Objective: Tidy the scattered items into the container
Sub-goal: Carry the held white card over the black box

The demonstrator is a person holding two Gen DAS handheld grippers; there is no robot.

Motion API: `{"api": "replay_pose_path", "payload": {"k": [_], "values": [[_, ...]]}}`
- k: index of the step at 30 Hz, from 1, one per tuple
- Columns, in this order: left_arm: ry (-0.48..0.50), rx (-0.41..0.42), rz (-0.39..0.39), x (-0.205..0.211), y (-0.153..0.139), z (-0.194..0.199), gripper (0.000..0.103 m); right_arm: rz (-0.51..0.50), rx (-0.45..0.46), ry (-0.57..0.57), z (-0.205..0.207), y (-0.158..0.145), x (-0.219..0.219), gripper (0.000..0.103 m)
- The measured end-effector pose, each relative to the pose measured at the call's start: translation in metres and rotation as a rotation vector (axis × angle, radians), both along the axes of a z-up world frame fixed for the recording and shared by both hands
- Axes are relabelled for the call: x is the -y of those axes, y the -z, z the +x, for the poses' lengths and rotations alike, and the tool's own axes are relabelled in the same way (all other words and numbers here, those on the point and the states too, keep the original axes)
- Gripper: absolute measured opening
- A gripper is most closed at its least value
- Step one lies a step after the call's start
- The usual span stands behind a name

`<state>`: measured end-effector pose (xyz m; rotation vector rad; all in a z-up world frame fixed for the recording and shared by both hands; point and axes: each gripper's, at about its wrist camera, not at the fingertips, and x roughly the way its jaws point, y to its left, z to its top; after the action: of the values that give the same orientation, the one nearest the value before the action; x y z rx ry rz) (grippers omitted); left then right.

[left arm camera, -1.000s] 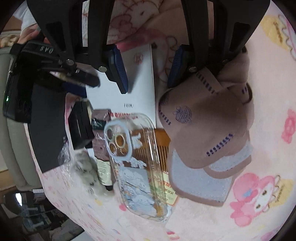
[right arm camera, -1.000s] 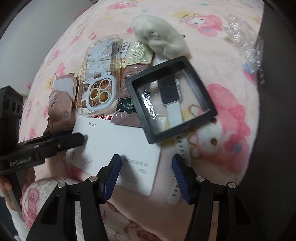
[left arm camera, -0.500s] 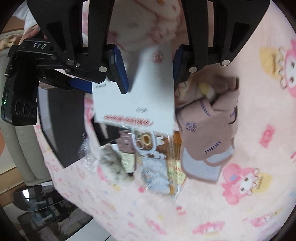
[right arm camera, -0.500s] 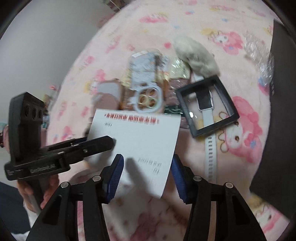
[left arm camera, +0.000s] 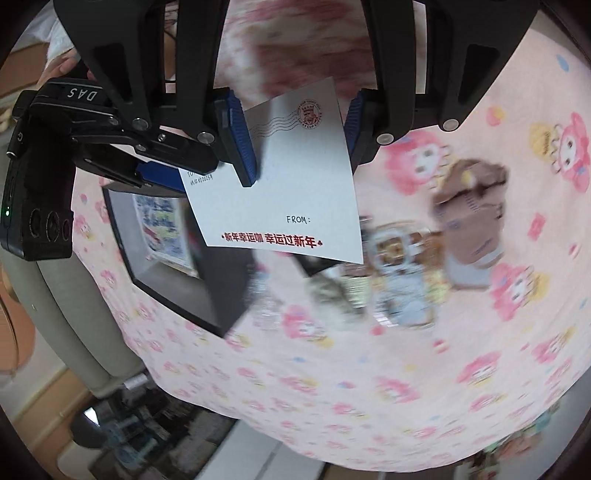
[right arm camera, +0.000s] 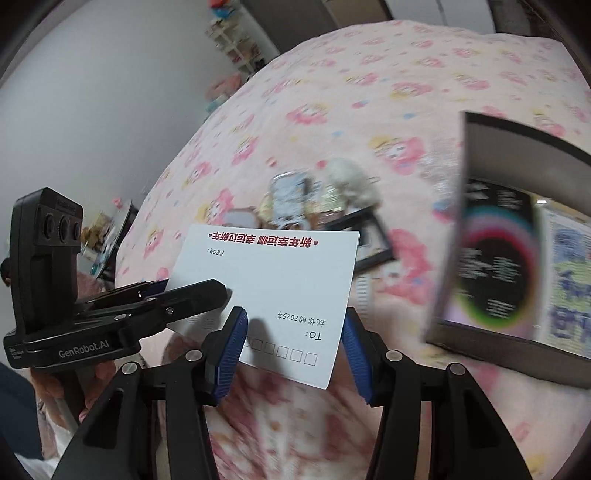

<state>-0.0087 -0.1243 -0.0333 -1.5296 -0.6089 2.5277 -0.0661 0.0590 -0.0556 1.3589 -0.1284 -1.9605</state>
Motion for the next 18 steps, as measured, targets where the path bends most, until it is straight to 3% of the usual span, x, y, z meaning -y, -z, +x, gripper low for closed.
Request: {"api": "replay_pose_path", "payload": {"k": [5, 10, 14, 18], "values": [[0.101, -0.019, 0.022, -0.069, -0.012, -0.026, 0.044, 0.001, -0.039, 0.103, -0.018, -0.021, -0.066, 0.049], [0.159, -0.031, 0.069, -0.125, -0.017, -0.072, 0.044, 0.067, -0.11, 0.146, -0.052, -0.036, -0.127, 0.049], [0.206, -0.014, 0.103, -0.17, -0.006, -0.12, 0.044, 0.145, -0.135, 0.179, -0.088, -0.025, -0.165, 0.048], [0.238, 0.067, 0.088, -0.206, 0.031, -0.155, 0.044, 0.168, -0.08, 0.235, -0.113, 0.007, -0.202, 0.049]]}}
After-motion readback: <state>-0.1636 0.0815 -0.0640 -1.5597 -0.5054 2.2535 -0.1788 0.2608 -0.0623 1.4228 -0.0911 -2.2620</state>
